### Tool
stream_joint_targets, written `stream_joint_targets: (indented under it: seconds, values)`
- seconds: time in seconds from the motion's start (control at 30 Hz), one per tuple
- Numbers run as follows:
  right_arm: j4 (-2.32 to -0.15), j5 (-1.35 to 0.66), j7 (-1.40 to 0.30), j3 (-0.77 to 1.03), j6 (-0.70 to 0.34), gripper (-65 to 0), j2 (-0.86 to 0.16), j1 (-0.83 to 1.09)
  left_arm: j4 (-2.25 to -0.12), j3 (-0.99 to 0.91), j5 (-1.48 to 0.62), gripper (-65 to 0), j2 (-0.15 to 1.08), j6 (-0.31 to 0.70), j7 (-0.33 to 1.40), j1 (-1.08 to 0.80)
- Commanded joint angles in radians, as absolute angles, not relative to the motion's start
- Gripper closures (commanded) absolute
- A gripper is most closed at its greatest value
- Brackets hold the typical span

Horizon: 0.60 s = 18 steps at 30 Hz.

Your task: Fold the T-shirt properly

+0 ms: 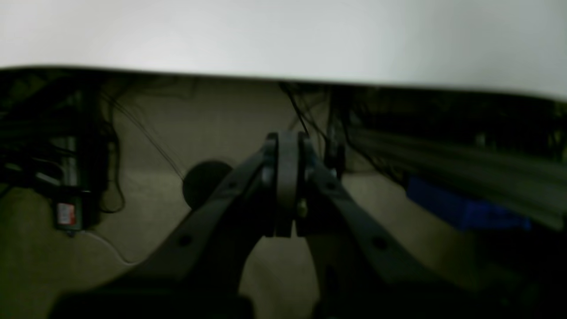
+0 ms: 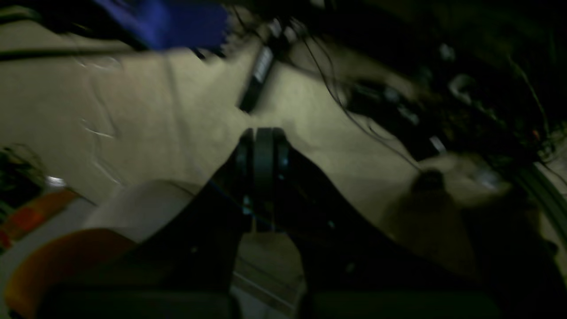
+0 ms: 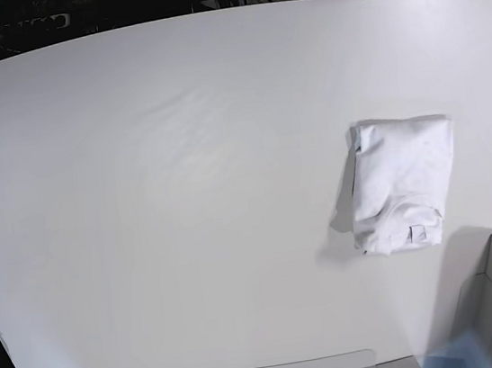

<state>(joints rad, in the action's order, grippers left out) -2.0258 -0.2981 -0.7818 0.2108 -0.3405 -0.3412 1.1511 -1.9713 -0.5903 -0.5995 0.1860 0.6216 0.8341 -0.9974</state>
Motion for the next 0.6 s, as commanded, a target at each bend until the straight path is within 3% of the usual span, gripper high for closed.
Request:
stream_joint_targets:
  seconds: [0.0, 0.27, 0.57]
  values:
    - [-2.011, -0.292, -0.779, 0.189, -0.348, 0.0, -0.355, 1.15, -1.952, -0.562, -0.596, 0.0, 0.214, 0.624, 0.831, -1.009]
    - [-1.537, -0.262, -0.776, 0.036, -0.348, 0.0, -0.452, 0.851, -1.587, -0.325, -0.308, 0.0, 0.22, 0.616, 0.835, -0.835]
    - [-1.052, -0.26, -0.644, -0.367, -0.348, 0.0, -0.526, 0.529, -0.995, -0.309, -0.157, 0.0, 0.148, 0.615, 0.673, -0.552]
